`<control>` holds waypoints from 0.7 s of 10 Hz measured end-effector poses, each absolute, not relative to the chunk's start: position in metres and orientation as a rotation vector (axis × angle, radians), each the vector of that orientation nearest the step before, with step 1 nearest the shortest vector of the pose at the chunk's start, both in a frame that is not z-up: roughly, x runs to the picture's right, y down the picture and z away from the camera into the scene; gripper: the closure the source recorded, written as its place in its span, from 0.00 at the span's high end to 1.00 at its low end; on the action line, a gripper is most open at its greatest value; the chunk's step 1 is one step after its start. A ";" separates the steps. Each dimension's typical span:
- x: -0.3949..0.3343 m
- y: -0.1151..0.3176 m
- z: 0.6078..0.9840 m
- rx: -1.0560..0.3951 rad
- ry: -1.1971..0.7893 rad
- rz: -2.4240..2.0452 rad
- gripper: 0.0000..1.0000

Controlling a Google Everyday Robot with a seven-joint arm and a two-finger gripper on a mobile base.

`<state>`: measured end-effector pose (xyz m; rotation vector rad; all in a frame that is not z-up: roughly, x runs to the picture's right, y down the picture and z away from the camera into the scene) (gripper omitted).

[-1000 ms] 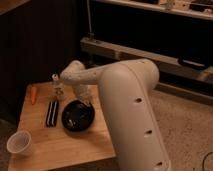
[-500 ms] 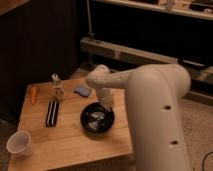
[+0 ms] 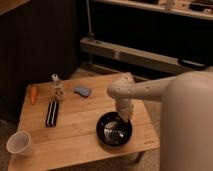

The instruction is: Drag the ceramic bowl in a circle

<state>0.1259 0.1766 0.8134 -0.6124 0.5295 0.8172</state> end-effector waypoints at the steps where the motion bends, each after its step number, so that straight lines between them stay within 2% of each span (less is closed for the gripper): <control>1: 0.125 0.189 0.801 -0.625 0.510 0.811 0.14; 4: 0.102 0.211 0.771 -0.654 0.424 0.777 0.14; 7: 0.032 0.200 0.752 -0.681 0.304 0.723 0.14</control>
